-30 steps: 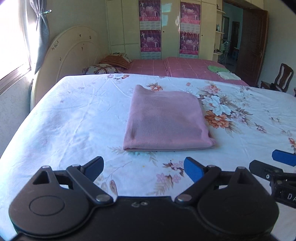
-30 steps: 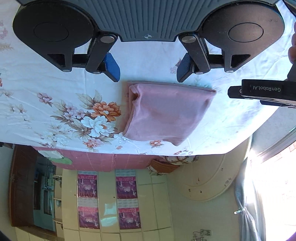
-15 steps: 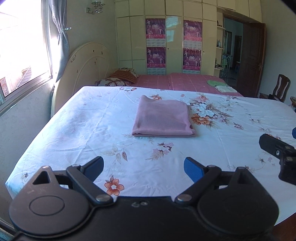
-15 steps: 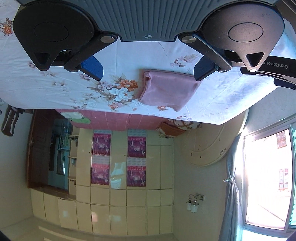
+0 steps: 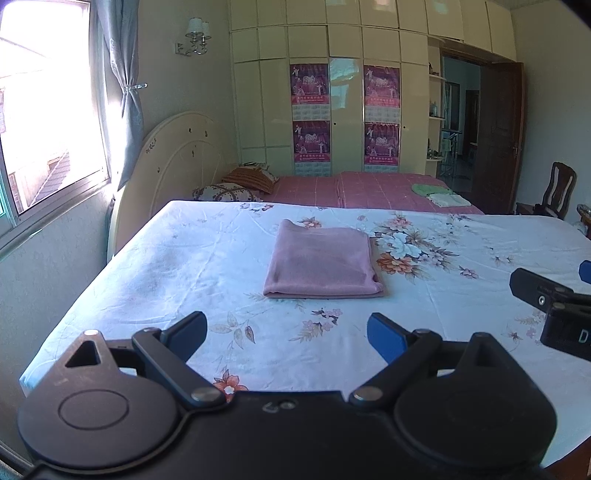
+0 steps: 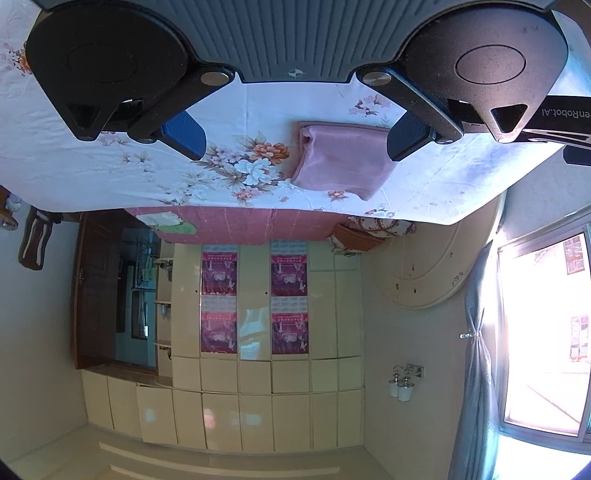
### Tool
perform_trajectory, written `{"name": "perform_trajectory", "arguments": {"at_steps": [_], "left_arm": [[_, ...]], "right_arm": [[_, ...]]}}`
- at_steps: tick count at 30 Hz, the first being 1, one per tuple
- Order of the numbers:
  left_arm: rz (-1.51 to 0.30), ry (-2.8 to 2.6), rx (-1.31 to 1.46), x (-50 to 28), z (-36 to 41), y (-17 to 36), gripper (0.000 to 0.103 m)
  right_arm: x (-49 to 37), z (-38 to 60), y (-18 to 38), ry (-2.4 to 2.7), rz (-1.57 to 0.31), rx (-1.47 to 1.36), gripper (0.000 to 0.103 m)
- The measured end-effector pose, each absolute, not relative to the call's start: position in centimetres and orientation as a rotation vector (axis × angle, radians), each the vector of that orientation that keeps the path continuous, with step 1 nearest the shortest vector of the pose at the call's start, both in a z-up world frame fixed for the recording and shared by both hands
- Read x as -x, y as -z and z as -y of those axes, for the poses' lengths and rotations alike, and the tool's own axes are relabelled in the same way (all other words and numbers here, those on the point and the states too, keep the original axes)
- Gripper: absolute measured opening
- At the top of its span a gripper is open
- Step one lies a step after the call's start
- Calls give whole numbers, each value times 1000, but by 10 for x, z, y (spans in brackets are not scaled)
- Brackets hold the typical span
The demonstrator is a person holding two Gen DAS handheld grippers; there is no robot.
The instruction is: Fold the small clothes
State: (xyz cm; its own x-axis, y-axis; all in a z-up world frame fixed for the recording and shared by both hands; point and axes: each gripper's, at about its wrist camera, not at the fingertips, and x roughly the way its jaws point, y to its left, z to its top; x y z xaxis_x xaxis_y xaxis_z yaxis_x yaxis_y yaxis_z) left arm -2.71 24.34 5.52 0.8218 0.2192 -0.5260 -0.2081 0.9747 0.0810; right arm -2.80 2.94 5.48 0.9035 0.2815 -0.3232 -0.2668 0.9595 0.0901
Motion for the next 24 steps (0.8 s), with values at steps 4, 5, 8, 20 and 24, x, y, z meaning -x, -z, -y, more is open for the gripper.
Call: {"name": "perform_trajectory", "arguments": {"at_steps": [4,5,8,20,24], "left_arm": [[-566,-223,-20,27,-244,-54,94],[-566,-222,-20,27,-244,-54,94],[-570,-220,-16,26,-244,-54,94],[-562,-226,-25,26,-242,-52,94],[-561,-225,-28,26,-241,-53,94]], "right_arm": [[28,-30,-53,-280,-344,-37,103],[28,-31,-54,-280,-344,-36,103],[28,-31,-54,-280,-344,-34,103],[28,-32,-55,-281,-342,-32,103],[26,-30,-55,-282,-340,-30,103]]}}
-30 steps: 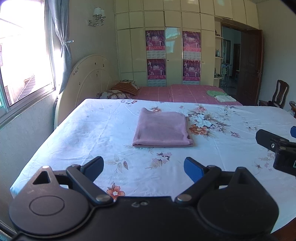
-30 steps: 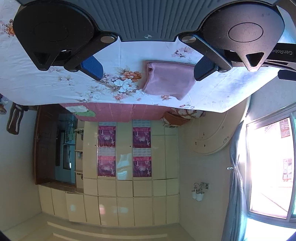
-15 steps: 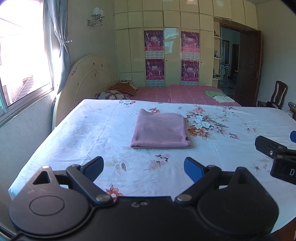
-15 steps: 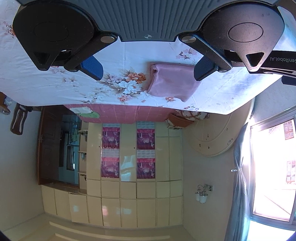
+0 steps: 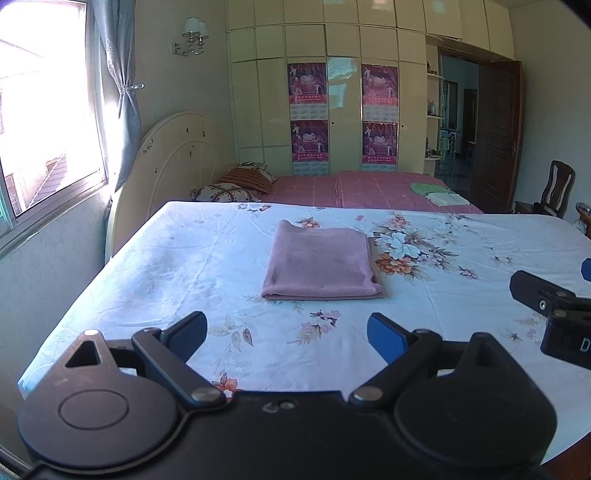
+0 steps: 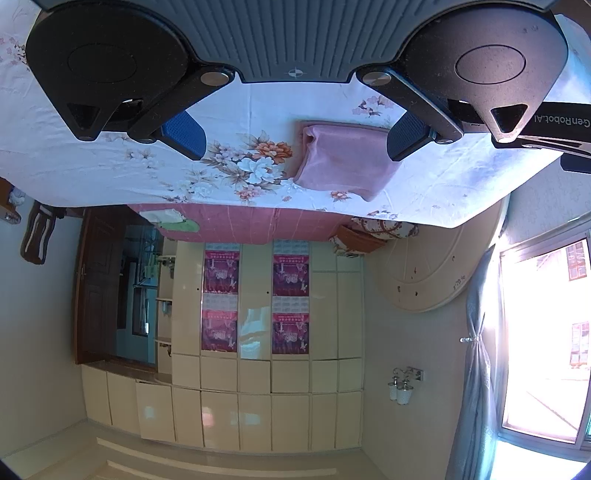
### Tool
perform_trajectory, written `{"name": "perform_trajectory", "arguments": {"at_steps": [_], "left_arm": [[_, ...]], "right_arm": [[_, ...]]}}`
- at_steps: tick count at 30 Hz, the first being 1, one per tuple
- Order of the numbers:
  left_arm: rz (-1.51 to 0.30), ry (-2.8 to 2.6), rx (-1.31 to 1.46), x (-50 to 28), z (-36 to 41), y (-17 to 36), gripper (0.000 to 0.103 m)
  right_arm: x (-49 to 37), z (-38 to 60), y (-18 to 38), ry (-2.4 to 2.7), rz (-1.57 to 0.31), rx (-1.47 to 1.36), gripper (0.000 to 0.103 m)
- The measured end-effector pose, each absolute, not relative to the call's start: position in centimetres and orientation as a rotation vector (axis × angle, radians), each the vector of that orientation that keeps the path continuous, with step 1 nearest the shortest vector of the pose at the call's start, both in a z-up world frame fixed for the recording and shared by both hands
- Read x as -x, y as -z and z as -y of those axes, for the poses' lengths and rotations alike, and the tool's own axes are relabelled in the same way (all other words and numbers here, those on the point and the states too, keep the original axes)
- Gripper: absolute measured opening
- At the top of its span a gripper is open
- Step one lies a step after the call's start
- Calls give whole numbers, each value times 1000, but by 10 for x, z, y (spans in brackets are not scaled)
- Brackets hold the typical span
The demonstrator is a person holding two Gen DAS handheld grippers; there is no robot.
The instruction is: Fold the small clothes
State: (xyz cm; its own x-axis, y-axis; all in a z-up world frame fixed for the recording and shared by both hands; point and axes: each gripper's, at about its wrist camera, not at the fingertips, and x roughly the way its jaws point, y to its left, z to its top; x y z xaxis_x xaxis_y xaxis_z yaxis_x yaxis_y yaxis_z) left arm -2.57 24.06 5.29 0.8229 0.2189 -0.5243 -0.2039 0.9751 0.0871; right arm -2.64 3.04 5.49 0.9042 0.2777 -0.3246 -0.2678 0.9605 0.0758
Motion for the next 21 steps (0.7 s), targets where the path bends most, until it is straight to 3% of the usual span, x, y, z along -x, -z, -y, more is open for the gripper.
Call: {"name": "perform_trajectory", "arguments": {"at_steps": [21], "left_arm": [[-574,-224,-17,23,-242,-53,94]], "right_arm": [[21,-24,-53,-284,-352,-25,103]]}}
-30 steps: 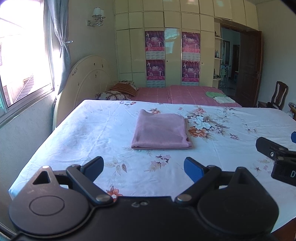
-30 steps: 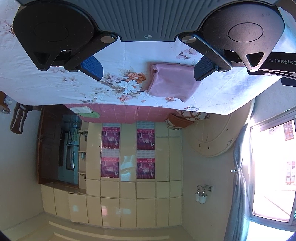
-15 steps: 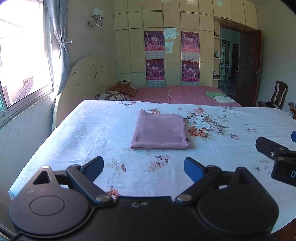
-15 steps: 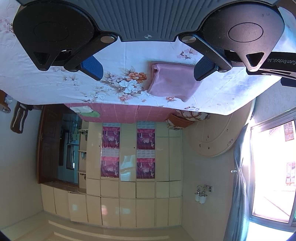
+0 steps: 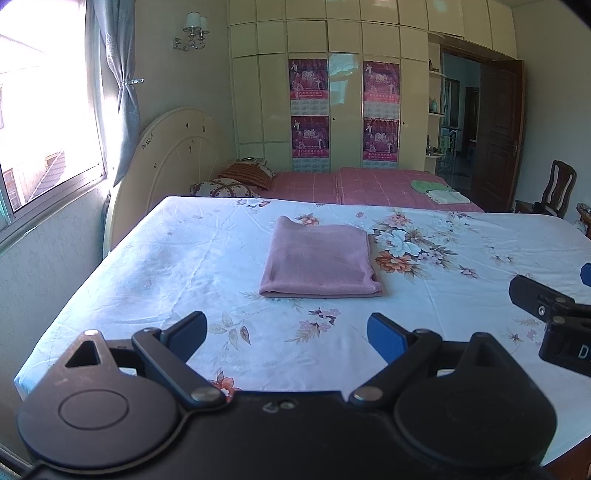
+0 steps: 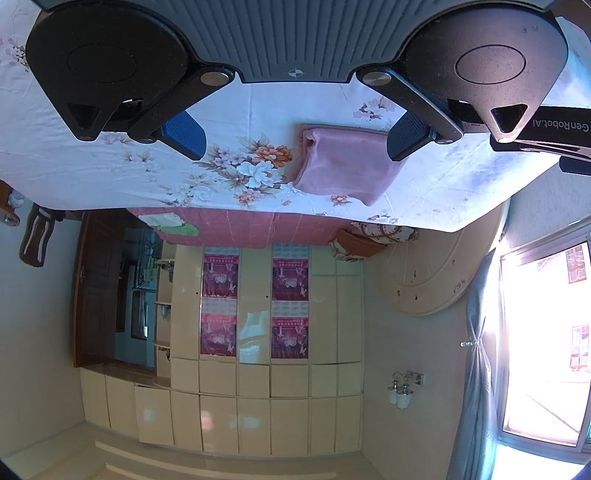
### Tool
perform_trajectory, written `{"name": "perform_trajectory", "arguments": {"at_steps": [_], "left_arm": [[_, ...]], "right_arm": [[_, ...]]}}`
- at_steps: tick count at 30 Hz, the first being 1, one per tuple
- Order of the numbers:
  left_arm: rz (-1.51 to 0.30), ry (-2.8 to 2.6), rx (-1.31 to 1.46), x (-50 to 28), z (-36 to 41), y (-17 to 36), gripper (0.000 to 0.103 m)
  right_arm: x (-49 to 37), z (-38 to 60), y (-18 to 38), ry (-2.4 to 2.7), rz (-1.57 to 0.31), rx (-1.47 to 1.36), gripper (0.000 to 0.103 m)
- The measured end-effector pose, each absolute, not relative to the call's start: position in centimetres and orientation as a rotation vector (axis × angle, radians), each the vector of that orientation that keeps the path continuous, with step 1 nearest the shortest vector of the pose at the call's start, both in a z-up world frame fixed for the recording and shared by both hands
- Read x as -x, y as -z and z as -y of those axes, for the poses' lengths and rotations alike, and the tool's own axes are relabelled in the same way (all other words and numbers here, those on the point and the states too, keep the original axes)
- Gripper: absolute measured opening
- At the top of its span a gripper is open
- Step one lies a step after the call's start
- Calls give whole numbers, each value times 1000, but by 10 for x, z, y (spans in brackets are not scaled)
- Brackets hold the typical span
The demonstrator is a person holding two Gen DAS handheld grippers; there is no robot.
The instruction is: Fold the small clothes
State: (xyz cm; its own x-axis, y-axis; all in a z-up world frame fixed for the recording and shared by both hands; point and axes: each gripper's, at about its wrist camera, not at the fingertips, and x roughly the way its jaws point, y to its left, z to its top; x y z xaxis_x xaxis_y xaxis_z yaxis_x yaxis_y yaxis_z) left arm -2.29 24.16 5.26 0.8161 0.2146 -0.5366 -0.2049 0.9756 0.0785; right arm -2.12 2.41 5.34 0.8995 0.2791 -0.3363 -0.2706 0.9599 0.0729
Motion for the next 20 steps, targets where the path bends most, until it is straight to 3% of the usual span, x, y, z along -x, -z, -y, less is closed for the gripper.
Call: {"name": "perform_trajectory", "arguments": {"at_steps": [20], "left_arm": [[-614,-207,41,-11,-258,-36,93]], "right_arm": [[-4,-31,-40,-289,-410,-22,103]]}}
